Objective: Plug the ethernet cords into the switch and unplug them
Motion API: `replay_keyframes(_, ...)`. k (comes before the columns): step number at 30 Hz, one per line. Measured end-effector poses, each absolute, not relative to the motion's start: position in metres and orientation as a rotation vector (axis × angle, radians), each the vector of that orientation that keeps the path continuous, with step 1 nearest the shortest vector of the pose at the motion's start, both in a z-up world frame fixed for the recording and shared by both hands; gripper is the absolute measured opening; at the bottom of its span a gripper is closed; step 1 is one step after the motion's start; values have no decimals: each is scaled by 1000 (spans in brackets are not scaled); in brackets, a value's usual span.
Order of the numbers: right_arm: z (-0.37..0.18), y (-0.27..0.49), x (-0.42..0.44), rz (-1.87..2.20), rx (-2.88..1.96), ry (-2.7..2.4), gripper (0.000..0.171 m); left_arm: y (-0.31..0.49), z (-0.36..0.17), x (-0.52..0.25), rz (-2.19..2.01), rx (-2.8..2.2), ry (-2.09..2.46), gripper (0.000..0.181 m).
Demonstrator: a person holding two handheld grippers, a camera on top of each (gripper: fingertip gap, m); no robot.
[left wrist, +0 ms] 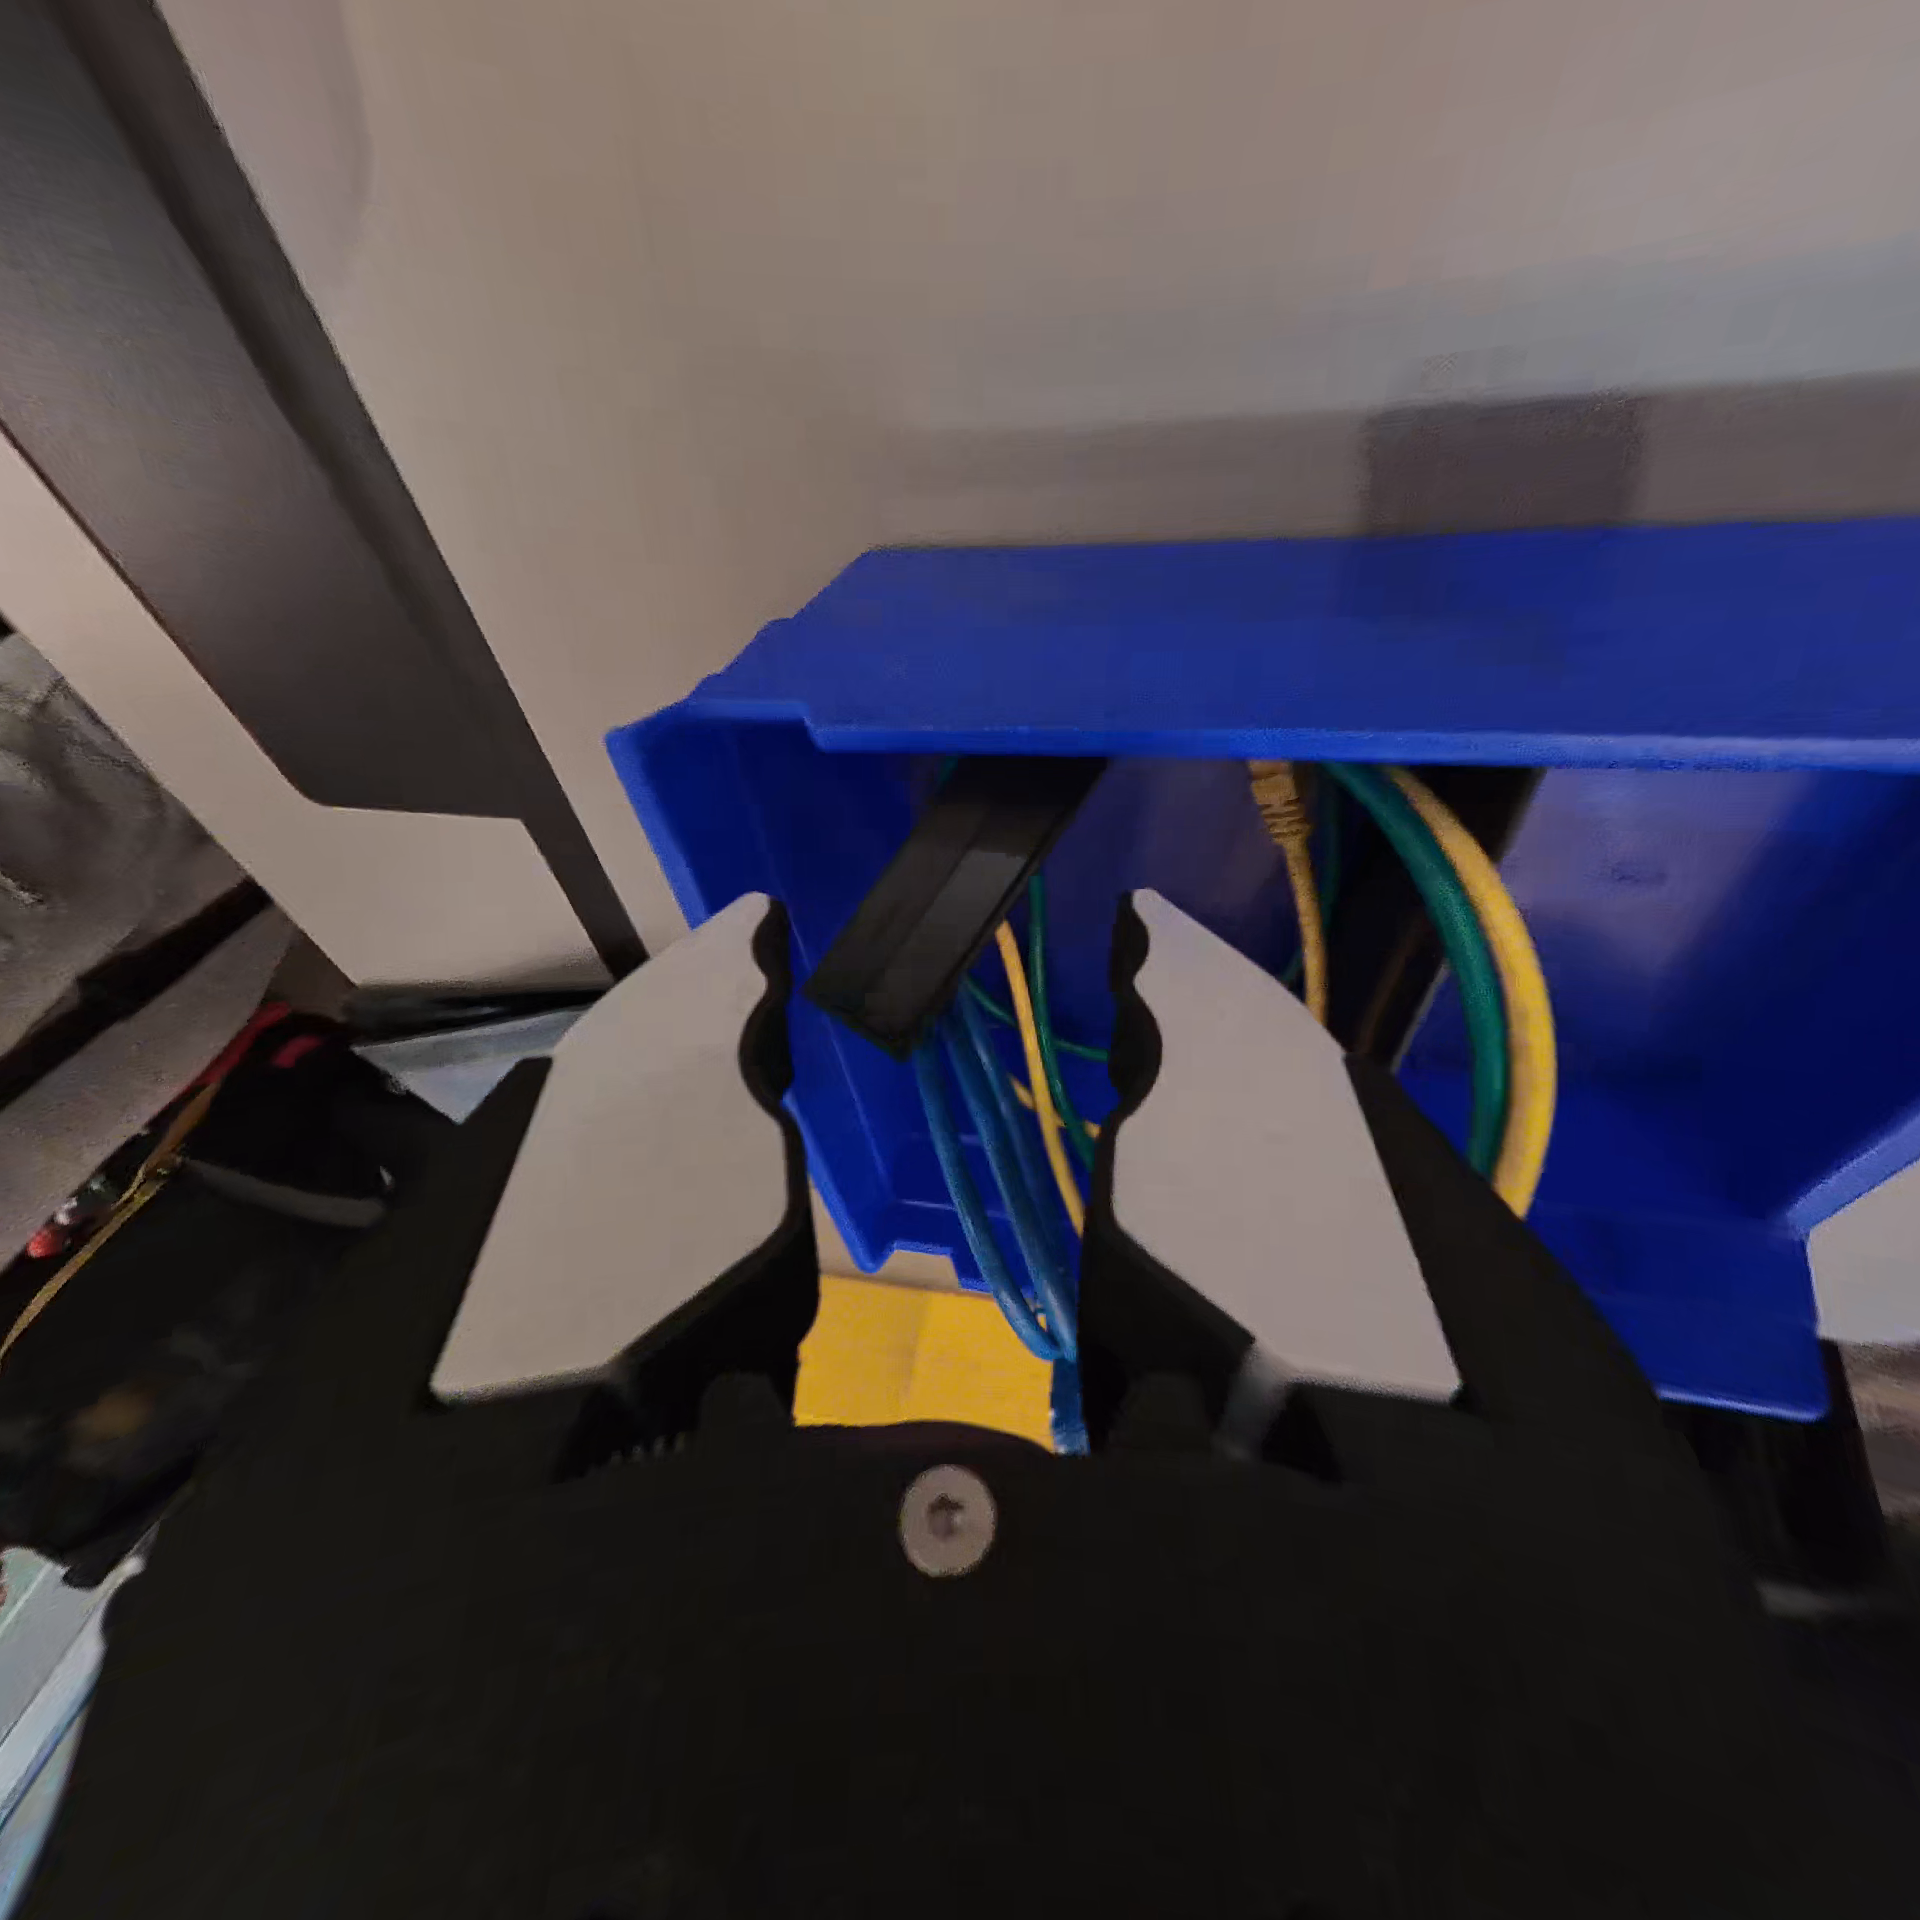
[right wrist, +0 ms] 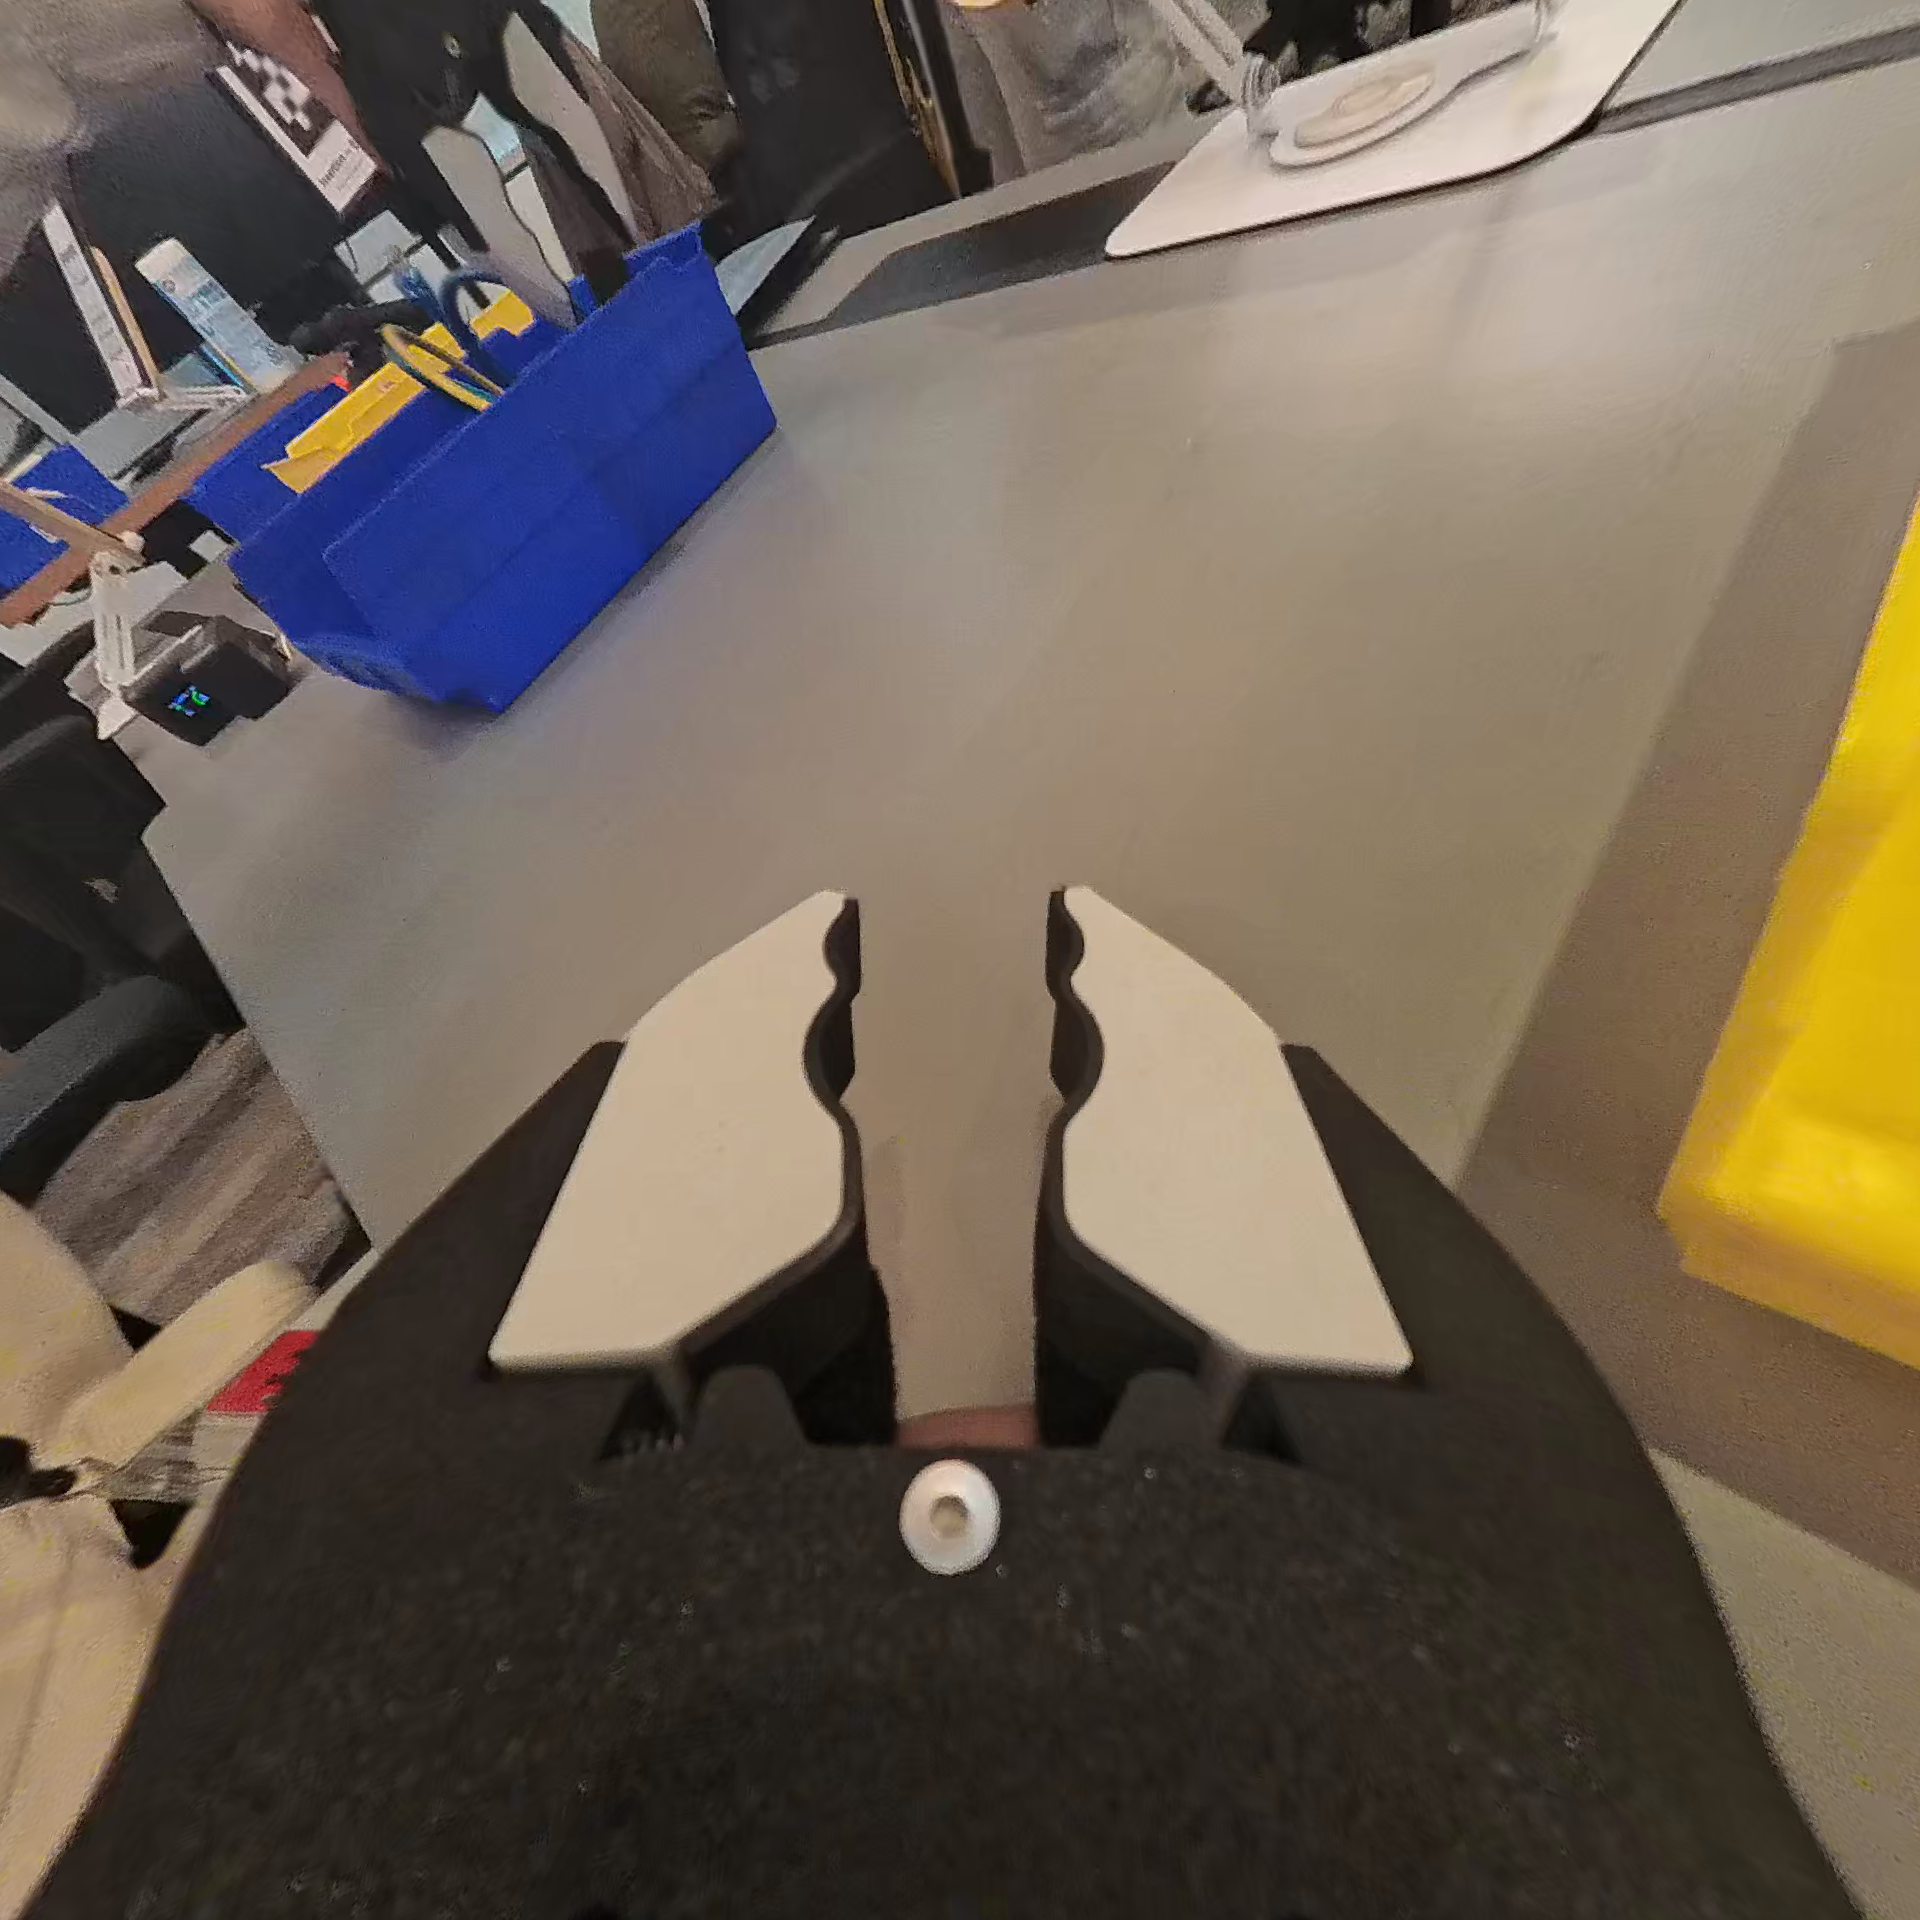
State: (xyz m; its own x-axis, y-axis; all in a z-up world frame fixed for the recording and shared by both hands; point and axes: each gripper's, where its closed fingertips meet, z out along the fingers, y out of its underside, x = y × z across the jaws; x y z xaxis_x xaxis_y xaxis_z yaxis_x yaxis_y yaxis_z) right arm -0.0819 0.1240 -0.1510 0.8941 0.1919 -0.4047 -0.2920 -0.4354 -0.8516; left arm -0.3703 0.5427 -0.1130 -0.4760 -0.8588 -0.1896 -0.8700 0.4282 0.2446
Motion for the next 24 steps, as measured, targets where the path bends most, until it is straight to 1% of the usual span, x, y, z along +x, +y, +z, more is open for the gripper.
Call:
replay_keyframes(3, -155, 128, -85, 608, -1955, 91, 34, 548, -128, -371, 569, -1580, 2687, 56)
replay_keyframes(5, -156, 129, -87, 637, -1962, 87, 34, 552, -138, -377, 626, -1562, 2728, 42)
replay_keyframes(7, -156, 129, -88, 654, -1961, 83, 35, 554, -145, -383, 664, -1523, 2754, 41)
replay_keyframes(11, -156, 129, -88, 680, -1959, 85, 34, 556, -140, -389, 682, -1489, 2712, 36)
replay_keyframes(13, -155, 128, -90, 688, -1958, 75, 34, 563, -129, -396, 717, -1495, 2639, 34)
replay_keyframes(15, -155, 127, -92, 678, -1963, 50, 34, 568, -106, -400, 673, -1549, 2509, 32)
replay_keyframes(17, -153, 126, -97, 657, -1967, 9, 34, 563, -75, -397, 511, -1618, 2363, 29)
replay_keyframes(21, -140, 127, -110, 629, -1953, -73, 34, 554, 2, -395, 297, -1631, 2066, 28)
replay_keyframes(24, -125, 129, -123, 611, -1928, -155, 34, 541, 61, -386, 186, -1542, 1826, 28)
